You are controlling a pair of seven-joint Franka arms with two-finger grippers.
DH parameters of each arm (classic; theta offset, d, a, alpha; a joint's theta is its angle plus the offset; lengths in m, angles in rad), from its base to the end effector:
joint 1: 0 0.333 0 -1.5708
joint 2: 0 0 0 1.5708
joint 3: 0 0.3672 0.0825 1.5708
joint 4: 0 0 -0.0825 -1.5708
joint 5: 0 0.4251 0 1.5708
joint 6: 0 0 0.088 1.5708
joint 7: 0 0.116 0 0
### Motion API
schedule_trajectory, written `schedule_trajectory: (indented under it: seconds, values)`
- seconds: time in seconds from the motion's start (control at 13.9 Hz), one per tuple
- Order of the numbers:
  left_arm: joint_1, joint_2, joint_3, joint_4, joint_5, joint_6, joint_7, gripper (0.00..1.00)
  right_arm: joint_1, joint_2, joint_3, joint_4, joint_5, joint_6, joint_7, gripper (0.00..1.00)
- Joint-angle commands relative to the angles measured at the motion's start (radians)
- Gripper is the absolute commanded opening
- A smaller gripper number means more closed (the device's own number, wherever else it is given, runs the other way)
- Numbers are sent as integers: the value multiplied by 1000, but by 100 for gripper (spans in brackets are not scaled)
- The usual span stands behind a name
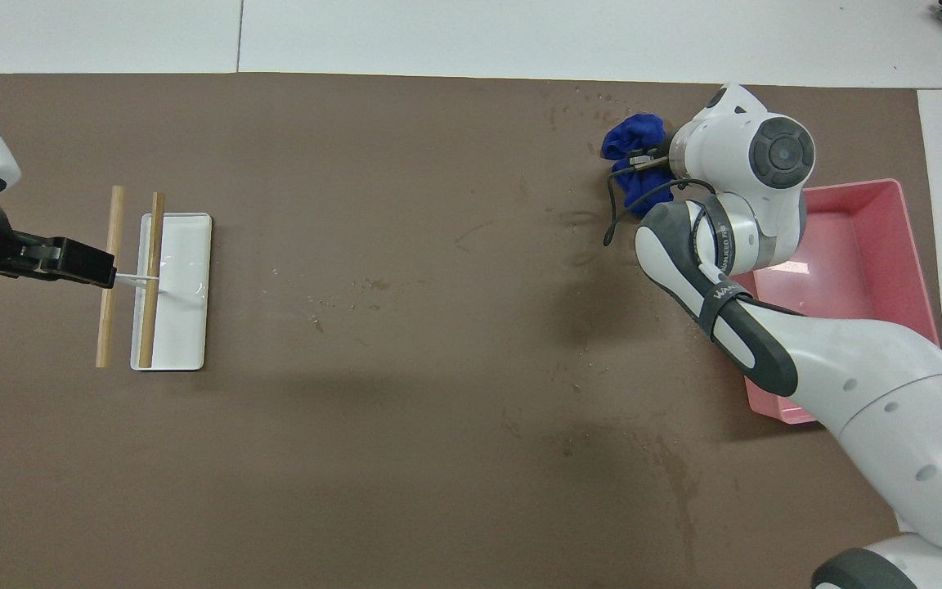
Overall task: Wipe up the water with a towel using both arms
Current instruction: 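Rub the cloth over the water spots with the right gripper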
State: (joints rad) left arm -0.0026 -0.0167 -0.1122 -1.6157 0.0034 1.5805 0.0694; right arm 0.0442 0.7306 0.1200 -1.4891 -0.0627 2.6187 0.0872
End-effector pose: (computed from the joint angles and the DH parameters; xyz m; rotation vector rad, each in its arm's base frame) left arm 0.5856 -0.0677 0.6543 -3.1225 0.2884 0.0290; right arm 0.8134 0.1140 0.2907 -2.9982 -0.1172 -0.6046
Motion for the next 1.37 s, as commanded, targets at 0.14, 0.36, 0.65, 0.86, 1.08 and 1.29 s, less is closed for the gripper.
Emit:
schedule_trajectory:
  seconds: [0.14,0.36,0.65,0.86,1.08,1.29]
  values:
    - [16,-6,-6,-3,12,-11,7,100,100,43,10,33,335,23,143,0]
    - [16,-6,-6,-3,12,-10,9,100,137,43,7,33,419,27,172,0]
    - [16,-6,-6,-3,12,-10,7,100,76,46,4,33,214,37,21,0]
    - [16,-6,-6,-3,12,-10,9,100,25,50,4,33,60,37,-107,0]
    - [16,-6,-6,-3,12,-10,7,100,-18,52,3,33,-21,40,-245,0]
    - [16,-6,-6,-3,12,-10,7,100,-53,55,3,33,-199,72,-306,0]
